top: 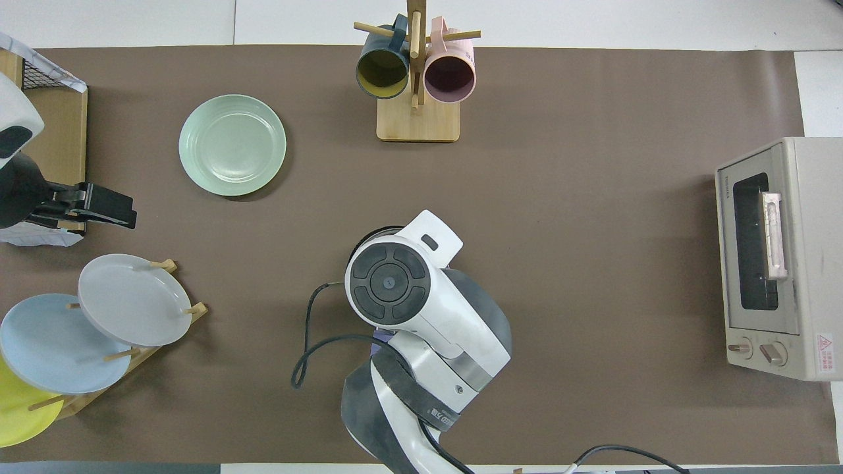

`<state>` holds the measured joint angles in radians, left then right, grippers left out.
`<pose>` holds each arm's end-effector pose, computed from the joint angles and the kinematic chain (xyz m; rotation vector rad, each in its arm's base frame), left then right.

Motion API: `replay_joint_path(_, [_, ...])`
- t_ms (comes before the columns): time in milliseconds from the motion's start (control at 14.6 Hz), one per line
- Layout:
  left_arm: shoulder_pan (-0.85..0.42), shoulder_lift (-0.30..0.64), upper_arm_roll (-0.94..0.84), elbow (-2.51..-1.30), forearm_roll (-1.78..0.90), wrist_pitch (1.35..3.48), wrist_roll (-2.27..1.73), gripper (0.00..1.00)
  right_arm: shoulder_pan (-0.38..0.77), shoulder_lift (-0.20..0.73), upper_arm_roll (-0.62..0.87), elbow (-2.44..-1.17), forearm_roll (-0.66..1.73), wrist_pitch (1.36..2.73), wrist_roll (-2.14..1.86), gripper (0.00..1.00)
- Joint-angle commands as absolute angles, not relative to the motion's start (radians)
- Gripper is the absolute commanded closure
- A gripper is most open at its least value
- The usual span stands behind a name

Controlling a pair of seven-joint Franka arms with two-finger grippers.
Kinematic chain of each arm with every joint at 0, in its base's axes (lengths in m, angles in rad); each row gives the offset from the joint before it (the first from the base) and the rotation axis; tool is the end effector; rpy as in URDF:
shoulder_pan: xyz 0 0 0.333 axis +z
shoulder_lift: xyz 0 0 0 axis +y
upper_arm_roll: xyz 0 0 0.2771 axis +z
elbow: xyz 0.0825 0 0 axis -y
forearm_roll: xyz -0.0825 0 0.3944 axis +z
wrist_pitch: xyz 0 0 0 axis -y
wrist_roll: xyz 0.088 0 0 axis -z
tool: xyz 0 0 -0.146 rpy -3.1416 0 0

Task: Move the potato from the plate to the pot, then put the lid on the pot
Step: 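Lower the glass lid onto the saucepan with the right gripper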

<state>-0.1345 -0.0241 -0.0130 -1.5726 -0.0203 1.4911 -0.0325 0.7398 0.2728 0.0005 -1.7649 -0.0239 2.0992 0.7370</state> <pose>0.5413 -0.0836 0.5525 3.1202 -0.1812 -0.0922 0.4740 0.4304 0.3335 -3.1142 -0.0229 -0.0927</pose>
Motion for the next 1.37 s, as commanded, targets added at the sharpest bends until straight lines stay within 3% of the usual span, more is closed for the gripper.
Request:
replay_joint_path(0, [-0.118, -0.029, -0.021, -1.575, -0.029, 1.488, -0.031, 0.0, 0.736, 0.276, 0.006, -1.769, -0.058, 2.117, 0.716, 1.0])
replay_joint_path(1094, [-0.12, -0.029, -0.02, -1.577, -0.028, 1.483, -0.031, 0.0, 0.758, 0.302, 0.006, -1.764, -0.097, 2.126, 0.723, 1.0])
replay_joint_path(1162, [-0.12, -0.029, -0.02, -1.577, -0.028, 1.483, -0.031, 0.0, 0.758, 0.304, 0.005, -1.764, -0.097, 2.128, 0.724, 0.98])
replay_joint_path(1299, [-0.12, -0.029, -0.02, -1.577, -0.028, 1.483, -0.031, 0.0, 0.758, 0.302, 0.006, -1.77, -0.097, 2.144, 0.723, 0.74])
